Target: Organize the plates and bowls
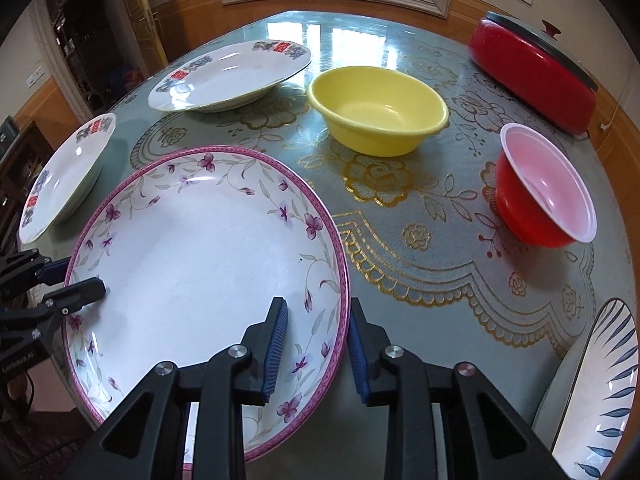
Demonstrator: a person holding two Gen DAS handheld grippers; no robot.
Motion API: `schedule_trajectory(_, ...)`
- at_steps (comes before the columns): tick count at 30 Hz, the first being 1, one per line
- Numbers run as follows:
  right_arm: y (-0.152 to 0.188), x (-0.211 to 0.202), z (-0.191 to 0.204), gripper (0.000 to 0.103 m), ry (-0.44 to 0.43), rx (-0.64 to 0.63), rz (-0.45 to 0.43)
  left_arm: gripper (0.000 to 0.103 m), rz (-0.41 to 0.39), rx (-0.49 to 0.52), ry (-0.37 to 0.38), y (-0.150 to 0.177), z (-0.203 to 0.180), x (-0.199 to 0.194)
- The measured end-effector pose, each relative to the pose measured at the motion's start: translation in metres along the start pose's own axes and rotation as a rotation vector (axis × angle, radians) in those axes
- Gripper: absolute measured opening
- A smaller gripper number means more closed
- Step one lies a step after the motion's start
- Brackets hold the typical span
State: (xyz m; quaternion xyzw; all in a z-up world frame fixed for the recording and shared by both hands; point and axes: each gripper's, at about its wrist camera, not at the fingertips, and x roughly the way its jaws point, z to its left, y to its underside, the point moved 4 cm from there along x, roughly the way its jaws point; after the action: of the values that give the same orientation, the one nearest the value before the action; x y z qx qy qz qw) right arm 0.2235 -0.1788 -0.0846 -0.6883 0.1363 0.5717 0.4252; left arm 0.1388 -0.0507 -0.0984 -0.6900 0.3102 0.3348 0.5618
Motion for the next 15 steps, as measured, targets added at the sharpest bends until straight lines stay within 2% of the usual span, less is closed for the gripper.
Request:
schedule_trajectory(6,0.019,-0.006,0.009,0.031,-0.061,0.031,-0.007,0.030,0.005,0.008,0.019,0.016,0.005,-0.013)
schedule_trajectory(10,0.023,-0.007,0.011,0.031,-0.043,0.086,-0.047,0.030,-0.007,0.009,-0.015,0.017,0.004,-0.013)
schedule_trajectory(15,0.017,-0.005,0.010,0.029,-0.036,0.093,-0.073,0.030,-0.010,-0.021,-0.070,0.008,0.007,-0.007)
